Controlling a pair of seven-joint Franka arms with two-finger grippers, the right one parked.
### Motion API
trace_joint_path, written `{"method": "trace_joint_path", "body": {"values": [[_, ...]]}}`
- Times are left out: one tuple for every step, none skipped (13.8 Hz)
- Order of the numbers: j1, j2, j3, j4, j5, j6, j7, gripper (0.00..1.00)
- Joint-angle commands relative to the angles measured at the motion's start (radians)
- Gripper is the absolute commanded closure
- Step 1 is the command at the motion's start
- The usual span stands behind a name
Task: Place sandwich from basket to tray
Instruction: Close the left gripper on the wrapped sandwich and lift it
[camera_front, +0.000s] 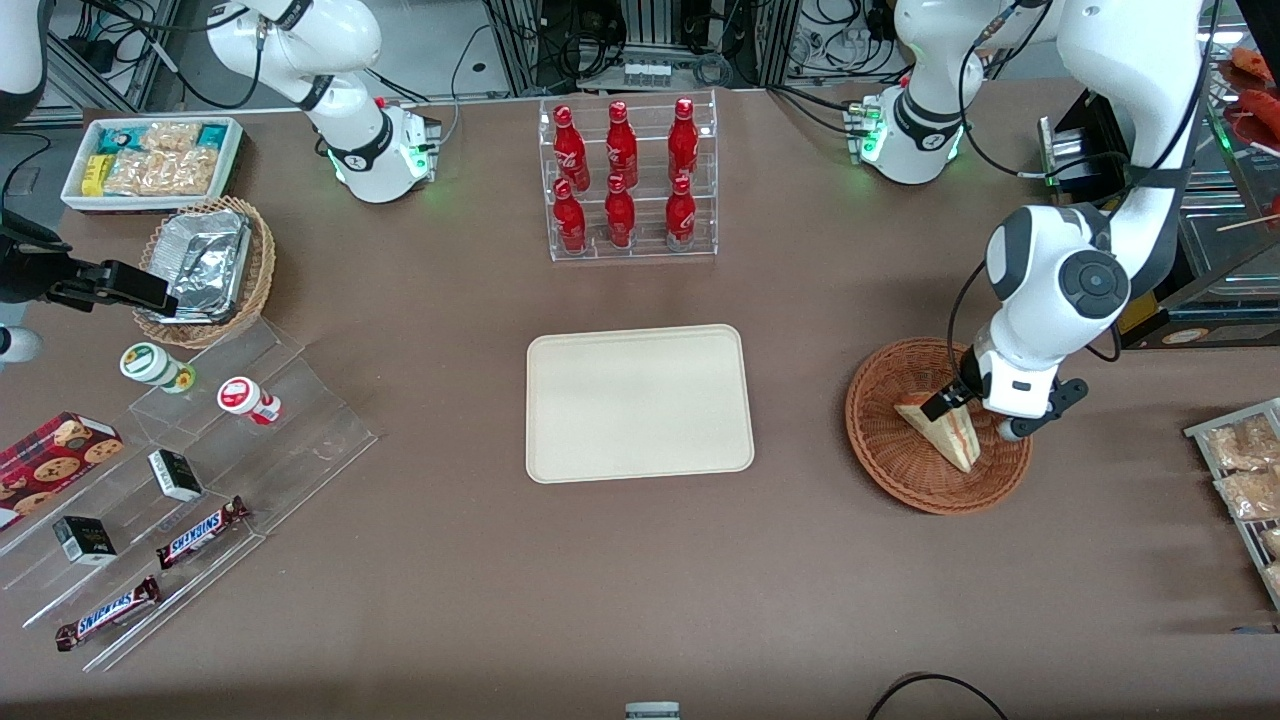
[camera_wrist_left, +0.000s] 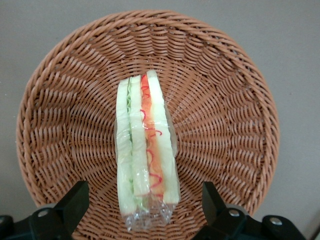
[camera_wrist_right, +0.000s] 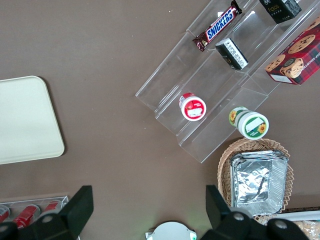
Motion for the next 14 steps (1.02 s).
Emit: {"method": "trace_joint_path", "body": {"values": [[0.0,0.026,0.004,-0.003,0.025,0.049,-0.028,0.0],[0.003,0.039,0.004,-0.002,0.025,0.053,-0.028,0.0],[0.007,0.052,0.004,-0.002,0.027,0.068,-0.028,0.0],[0.007,0.062,0.004,-0.002,0.025,0.089,-0.028,0.01],[0.007,0.075,0.004,-0.002,0.025,0.093,-0.032,0.13],[0.007,0.079,0.004,0.001,0.025,0.093,-0.038,0.39],[0.007,0.083,0.004,0.003,0.025,0.093,-0.04,0.67],[0.007,0.083,0.006,0.006,0.025,0.093,-0.04,0.92],[0.006,0.076,0.006,0.01,0.025,0.091,-0.038,1.0],[0.006,0.069,0.006,0.023,0.025,0.08,-0.037,1.0],[0.004,0.047,0.004,0.035,0.025,0.051,-0.037,1.0],[0.004,0.023,0.004,0.067,0.028,-0.017,-0.031,1.0],[0.0,0.004,0.004,0.123,0.052,-0.12,-0.026,1.0],[-0.006,0.001,-0.002,0.206,0.094,-0.239,-0.028,1.0]]}}
